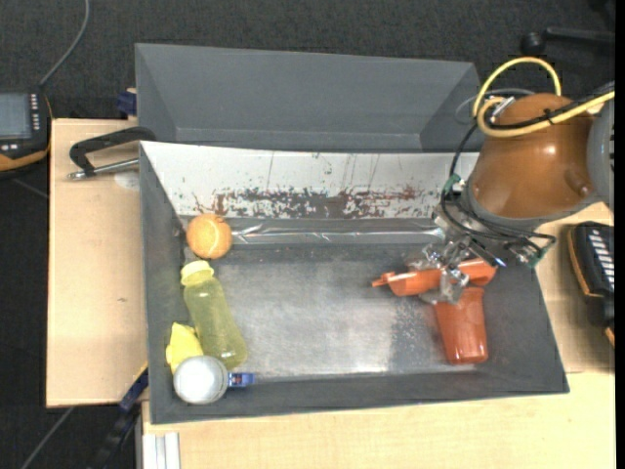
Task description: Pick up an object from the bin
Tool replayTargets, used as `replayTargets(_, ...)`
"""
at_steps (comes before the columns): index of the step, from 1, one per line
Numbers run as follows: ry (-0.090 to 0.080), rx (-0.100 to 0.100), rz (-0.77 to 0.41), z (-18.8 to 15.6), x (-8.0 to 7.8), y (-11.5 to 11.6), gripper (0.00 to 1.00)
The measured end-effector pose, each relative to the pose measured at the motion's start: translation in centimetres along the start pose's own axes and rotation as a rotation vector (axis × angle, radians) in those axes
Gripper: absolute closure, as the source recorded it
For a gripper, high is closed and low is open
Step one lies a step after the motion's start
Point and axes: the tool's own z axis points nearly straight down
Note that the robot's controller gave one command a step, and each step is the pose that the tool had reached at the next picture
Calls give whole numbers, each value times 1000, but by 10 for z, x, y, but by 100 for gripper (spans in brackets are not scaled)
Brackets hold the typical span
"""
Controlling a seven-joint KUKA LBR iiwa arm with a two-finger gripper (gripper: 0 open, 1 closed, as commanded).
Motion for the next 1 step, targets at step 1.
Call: replayTargets(1,-10,13,-7,-63,-5,-3,100)
